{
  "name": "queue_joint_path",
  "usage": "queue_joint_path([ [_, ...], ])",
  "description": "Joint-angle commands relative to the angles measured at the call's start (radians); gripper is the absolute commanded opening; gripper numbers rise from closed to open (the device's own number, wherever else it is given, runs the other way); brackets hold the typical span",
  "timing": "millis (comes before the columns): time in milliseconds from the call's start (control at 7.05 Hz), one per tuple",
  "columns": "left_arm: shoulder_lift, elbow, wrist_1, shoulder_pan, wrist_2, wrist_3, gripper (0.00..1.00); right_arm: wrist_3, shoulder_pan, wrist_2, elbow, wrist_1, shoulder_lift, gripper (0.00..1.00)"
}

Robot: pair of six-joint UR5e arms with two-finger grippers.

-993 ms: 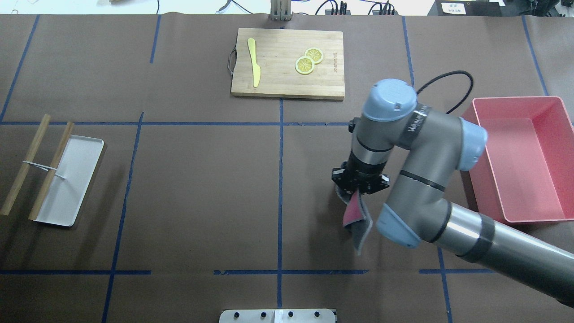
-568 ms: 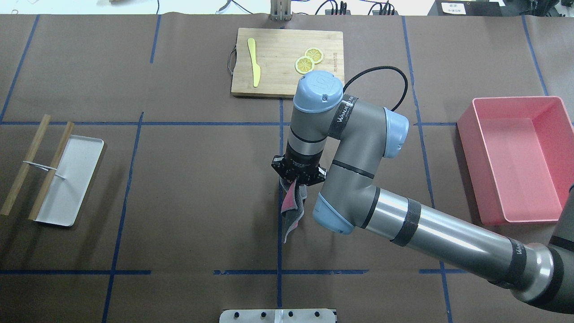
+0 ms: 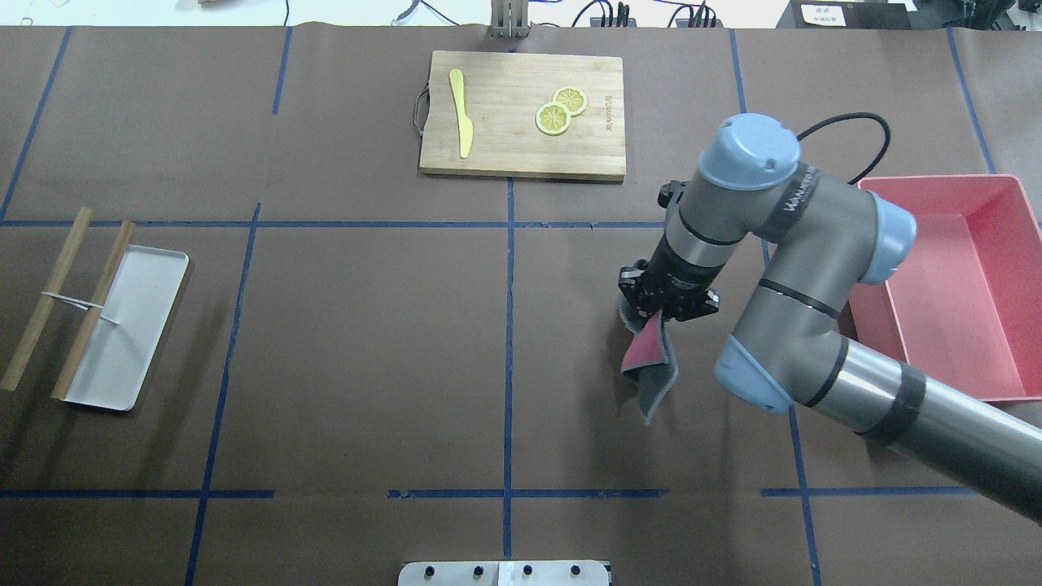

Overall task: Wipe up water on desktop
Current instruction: 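Carry the cloth with the right gripper toward the pink bin, then lower the cloth into the pink bin and open the right gripper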

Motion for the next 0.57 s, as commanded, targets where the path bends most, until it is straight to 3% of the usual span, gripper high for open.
queue_joint_path([
  [0,-0.001,0.000,0.000,-0.002,0.000,0.000,1.00,-0.171,0.072,0.004,0.116,-0.002,-0.185,0.01],
  [284,-0.001,0.000,0.000,-0.003,0.000,0.000,1.00,-0.209,0.158,0.004,0.237,-0.022,-0.273,0.01],
  [426,0.000,0.001,0.000,-0.003,0.000,0.002,1.00,-0.233,0.216,0.004,0.302,-0.090,-0.274,0.01],
])
